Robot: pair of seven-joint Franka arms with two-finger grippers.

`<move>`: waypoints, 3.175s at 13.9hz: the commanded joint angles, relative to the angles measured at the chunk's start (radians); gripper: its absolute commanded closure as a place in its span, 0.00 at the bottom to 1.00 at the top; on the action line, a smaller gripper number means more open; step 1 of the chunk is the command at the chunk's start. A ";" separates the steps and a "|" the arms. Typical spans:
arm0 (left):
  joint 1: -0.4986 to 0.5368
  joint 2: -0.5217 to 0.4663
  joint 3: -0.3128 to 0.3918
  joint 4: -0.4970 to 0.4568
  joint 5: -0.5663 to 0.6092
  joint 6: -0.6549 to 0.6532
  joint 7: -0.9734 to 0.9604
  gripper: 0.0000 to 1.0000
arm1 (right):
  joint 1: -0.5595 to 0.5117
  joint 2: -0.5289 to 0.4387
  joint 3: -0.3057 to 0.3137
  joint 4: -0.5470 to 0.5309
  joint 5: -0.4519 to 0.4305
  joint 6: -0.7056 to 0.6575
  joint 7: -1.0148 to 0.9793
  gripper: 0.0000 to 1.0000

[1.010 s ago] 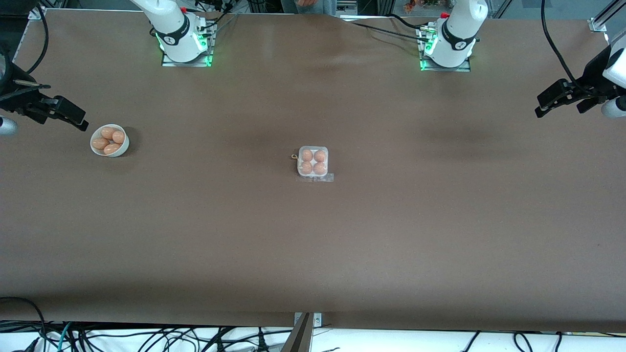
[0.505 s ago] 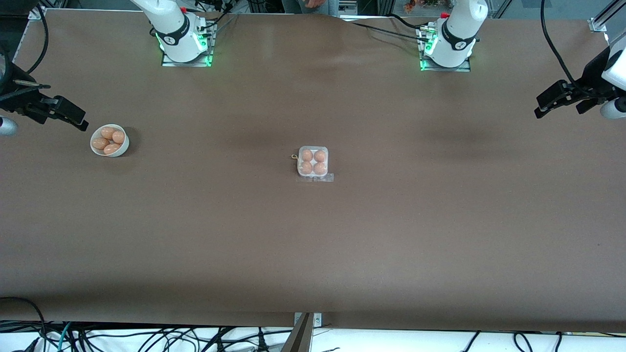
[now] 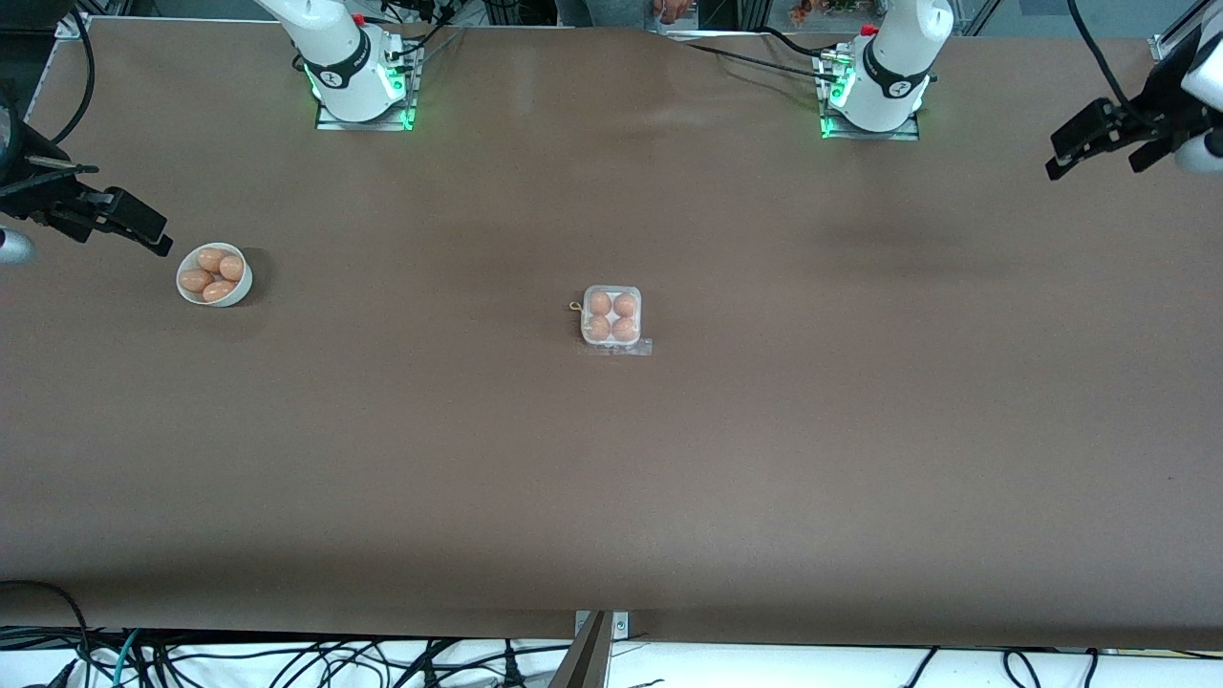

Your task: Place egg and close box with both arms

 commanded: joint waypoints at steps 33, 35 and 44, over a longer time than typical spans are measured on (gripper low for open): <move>-0.012 0.223 -0.001 0.215 0.008 -0.129 0.023 0.00 | -0.002 -0.011 0.007 -0.002 -0.003 0.003 0.005 0.00; -0.009 0.233 -0.001 0.209 0.006 -0.125 0.029 0.00 | -0.005 -0.011 0.007 -0.004 -0.001 0.003 0.004 0.00; -0.004 0.240 -0.001 0.183 0.006 -0.063 0.031 0.00 | -0.005 -0.011 0.007 -0.004 -0.001 0.004 0.002 0.00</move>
